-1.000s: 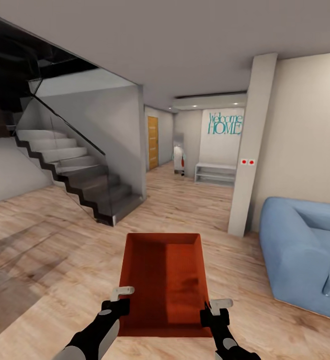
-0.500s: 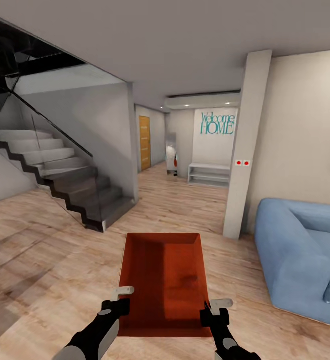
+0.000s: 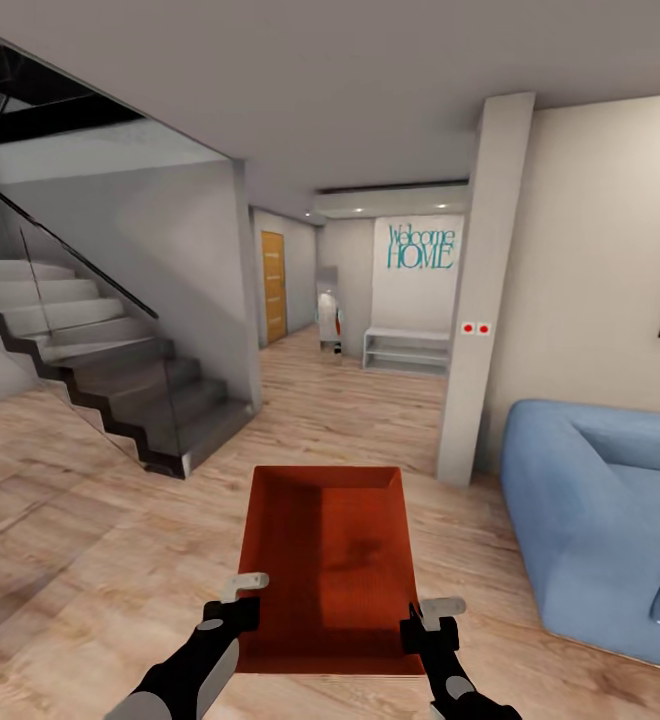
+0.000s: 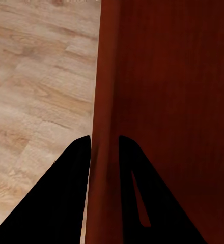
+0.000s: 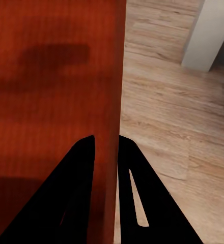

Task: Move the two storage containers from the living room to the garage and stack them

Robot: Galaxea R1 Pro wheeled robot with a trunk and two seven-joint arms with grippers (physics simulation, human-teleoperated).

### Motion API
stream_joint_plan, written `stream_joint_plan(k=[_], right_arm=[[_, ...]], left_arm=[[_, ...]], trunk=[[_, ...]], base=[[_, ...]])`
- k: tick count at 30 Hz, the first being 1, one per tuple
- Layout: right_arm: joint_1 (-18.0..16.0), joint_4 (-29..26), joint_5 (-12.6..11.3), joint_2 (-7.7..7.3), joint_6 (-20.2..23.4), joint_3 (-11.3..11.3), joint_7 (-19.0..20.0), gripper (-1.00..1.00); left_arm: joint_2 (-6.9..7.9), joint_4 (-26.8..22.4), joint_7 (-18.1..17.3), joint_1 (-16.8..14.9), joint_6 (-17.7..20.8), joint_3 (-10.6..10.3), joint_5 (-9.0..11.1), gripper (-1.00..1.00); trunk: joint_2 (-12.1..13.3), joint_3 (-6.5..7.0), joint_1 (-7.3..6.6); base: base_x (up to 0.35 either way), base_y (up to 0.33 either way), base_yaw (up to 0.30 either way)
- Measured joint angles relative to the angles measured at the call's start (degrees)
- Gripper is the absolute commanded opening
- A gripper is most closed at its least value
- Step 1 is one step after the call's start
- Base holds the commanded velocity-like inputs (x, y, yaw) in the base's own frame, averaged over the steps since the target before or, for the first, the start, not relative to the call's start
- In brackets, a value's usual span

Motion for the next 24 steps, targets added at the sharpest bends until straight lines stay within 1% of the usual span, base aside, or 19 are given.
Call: stream_joint_plan(k=[24], right_arm=[[0.0, 0.0, -0.2, -0.02, 0.0, 0.2, 0.0, -1.0]], left_arm=[[0.0, 0.0, 0.0, 0.0, 0.0, 0.0, 0.0, -1.0]], trunk=[[0.0, 0.0, 0.0]], base=[[0.321, 0.0, 0.0]])
